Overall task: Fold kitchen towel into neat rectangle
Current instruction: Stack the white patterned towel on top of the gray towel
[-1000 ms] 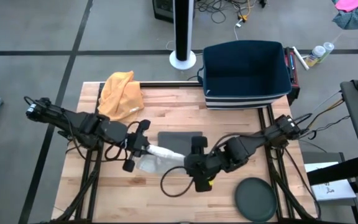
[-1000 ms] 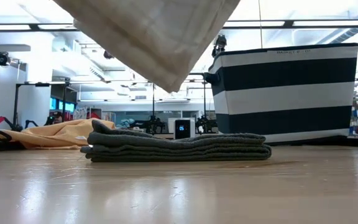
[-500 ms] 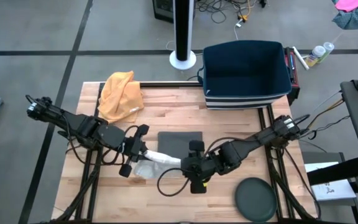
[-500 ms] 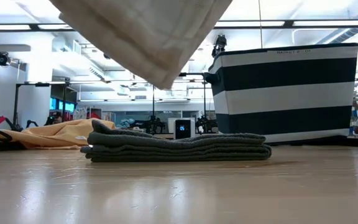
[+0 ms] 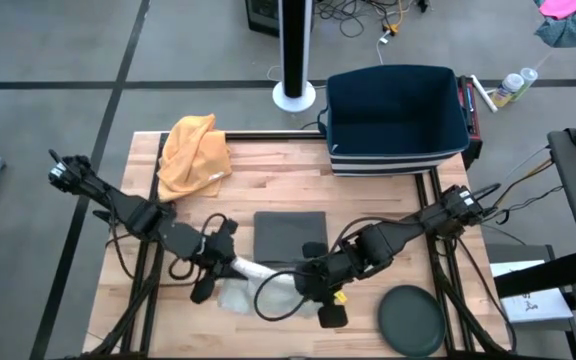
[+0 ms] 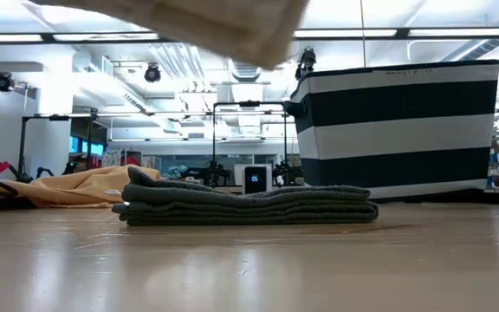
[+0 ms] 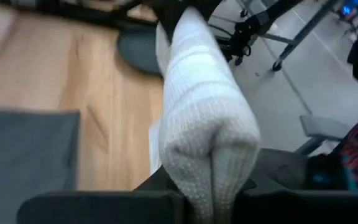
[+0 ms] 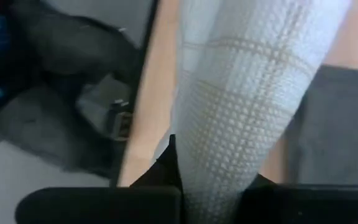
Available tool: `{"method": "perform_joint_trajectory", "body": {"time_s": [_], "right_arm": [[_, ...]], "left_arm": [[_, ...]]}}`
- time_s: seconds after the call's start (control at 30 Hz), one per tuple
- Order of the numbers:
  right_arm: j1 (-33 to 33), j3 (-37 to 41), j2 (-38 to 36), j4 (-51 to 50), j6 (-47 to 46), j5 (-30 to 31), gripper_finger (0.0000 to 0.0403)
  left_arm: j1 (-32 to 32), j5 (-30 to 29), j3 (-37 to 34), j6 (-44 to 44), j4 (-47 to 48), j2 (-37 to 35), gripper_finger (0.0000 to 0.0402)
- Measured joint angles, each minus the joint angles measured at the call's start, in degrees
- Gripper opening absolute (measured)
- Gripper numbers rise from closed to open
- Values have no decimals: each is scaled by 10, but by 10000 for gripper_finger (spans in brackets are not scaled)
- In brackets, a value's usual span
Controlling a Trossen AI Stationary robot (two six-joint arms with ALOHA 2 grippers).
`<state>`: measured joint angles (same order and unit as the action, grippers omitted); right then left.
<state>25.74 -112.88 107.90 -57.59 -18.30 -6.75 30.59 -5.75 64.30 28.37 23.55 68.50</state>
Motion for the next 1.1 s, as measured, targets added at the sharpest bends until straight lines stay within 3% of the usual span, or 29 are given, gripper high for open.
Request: {"method": "perform_joint_trajectory", "body": {"time_s": [0.2, 0.5, 0.77, 0.9, 1.1], "right_arm": [[-55, 51, 6, -22, 24, -37, 16], [-155, 173, 21, -19, 53, -36, 25], [-224, 207, 21, 4, 117, 69, 30], [-250, 209, 23, 21, 154, 121, 50], [-274, 209, 43, 46, 192, 129, 100]], "left_arm": [[-10, -23, -75, 64, -47, 55, 26], [-142, -25, -237, 94, -186, 46, 41], [-264, -22, -326, 12, -300, 47, 42], [-316, -22, -335, -21, -309, 47, 55], [-374, -9, -342, -63, -300, 47, 96]]}}
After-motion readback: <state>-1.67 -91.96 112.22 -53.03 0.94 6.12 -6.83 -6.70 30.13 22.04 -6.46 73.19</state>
